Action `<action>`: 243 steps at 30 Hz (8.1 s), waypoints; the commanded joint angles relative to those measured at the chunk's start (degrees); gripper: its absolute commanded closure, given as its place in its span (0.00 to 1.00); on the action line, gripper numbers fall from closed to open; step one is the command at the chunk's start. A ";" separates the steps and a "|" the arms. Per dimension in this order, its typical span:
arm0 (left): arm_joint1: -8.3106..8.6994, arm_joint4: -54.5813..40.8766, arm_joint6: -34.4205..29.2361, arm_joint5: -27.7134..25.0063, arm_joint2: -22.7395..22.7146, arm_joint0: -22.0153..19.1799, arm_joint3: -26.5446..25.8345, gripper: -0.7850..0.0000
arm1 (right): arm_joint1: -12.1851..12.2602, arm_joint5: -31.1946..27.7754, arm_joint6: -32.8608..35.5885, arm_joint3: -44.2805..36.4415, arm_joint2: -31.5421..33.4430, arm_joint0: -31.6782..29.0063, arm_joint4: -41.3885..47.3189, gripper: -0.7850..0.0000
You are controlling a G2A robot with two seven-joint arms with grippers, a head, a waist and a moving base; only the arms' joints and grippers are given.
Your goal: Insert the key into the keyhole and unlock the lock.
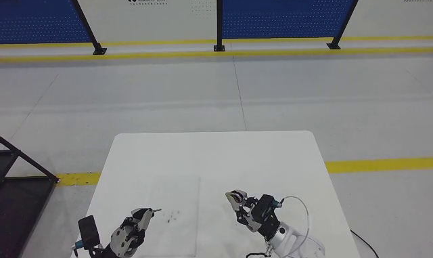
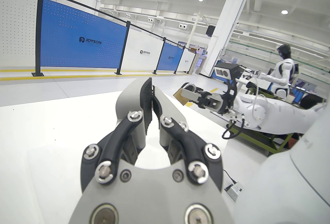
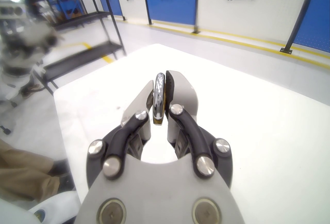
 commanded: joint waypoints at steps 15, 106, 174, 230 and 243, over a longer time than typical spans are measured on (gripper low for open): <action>1.03 -26.96 -2.42 -10.02 14.79 -4.23 -2.88 1.00 | -2.04 -20.92 -15.15 9.34 -8.96 5.09 31.10 1.00; -3.61 -20.97 8.12 2.65 36.00 -18.52 7.93 1.00 | -7.80 -26.80 -15.43 16.53 -17.74 10.66 43.10 1.00; -5.44 -19.03 6.80 2.31 35.02 -18.48 9.45 1.00 | -9.04 -25.35 -14.71 16.10 -16.37 9.32 40.12 1.00; -5.40 15.92 25.43 26.41 32.77 -22.09 15.31 1.00 | -7.64 -22.41 -6.51 11.62 -13.78 5.77 42.07 1.00; -4.69 25.59 27.39 36.79 31.27 -23.33 15.93 1.00 | -7.41 -22.28 -5.91 11.26 -13.63 5.48 42.24 1.00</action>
